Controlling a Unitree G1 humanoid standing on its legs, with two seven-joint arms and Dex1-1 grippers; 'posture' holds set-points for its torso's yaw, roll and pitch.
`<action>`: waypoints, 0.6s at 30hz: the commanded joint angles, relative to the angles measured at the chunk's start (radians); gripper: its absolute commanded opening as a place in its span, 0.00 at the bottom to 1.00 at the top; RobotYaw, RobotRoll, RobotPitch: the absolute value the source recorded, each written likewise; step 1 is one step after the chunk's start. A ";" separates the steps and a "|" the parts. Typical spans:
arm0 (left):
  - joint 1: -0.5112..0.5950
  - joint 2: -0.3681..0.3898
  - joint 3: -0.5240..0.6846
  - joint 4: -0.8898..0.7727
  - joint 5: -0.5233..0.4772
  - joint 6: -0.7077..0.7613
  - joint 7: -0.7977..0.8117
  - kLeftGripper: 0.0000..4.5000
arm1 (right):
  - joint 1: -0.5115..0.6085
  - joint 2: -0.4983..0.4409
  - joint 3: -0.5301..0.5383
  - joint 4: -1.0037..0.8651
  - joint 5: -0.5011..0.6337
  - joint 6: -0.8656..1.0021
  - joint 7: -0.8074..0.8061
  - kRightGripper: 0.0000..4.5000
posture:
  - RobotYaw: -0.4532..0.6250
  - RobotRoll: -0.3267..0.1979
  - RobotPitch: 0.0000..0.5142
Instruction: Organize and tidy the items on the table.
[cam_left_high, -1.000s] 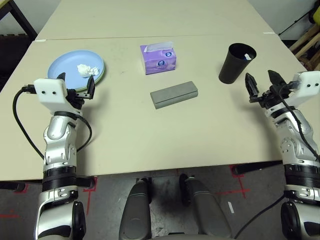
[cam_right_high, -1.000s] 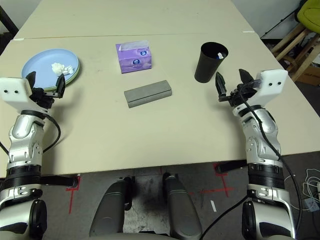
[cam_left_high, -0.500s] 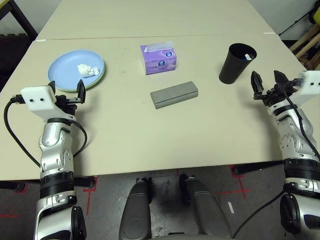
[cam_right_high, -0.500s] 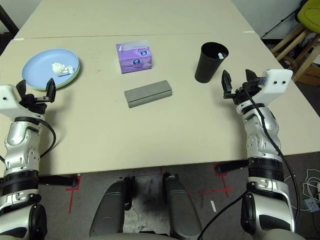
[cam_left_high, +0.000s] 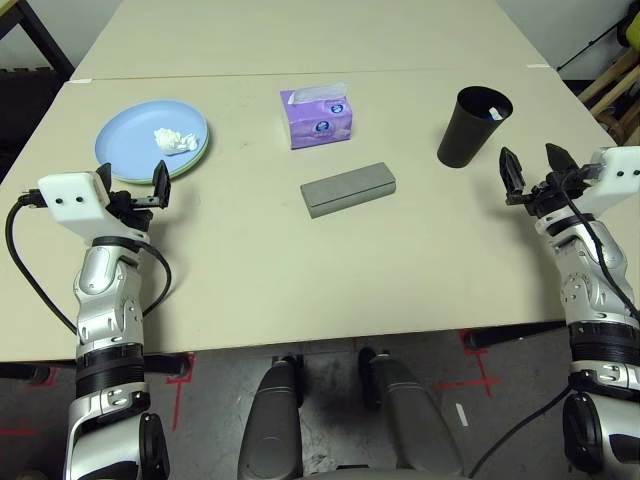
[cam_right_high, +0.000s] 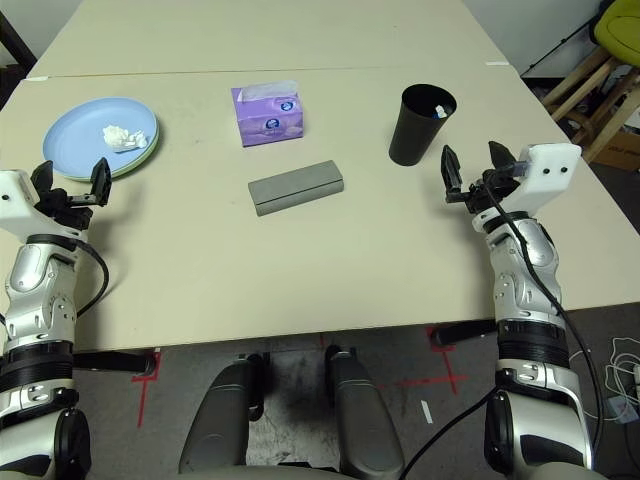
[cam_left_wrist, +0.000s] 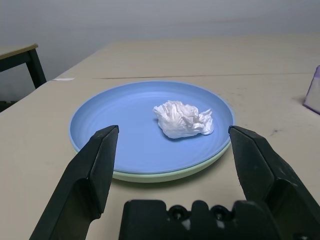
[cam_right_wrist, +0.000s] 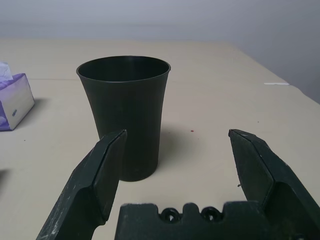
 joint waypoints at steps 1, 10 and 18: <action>0.008 0.011 0.006 0.025 -0.009 0.012 -0.010 1.00 | 0.020 0.000 -0.010 -0.003 -0.002 -0.011 -0.004 1.00 | 0.50 0.62 0.39; 0.001 0.012 0.002 0.027 -0.006 0.016 -0.016 1.00 | 0.017 -0.001 -0.013 0.000 -0.001 -0.012 -0.008 1.00 | 0.50 0.62 0.39; -0.003 0.014 0.000 0.031 -0.004 0.015 -0.024 1.00 | 0.021 0.002 -0.011 -0.004 -0.003 -0.017 -0.010 1.00 | 0.50 0.62 0.39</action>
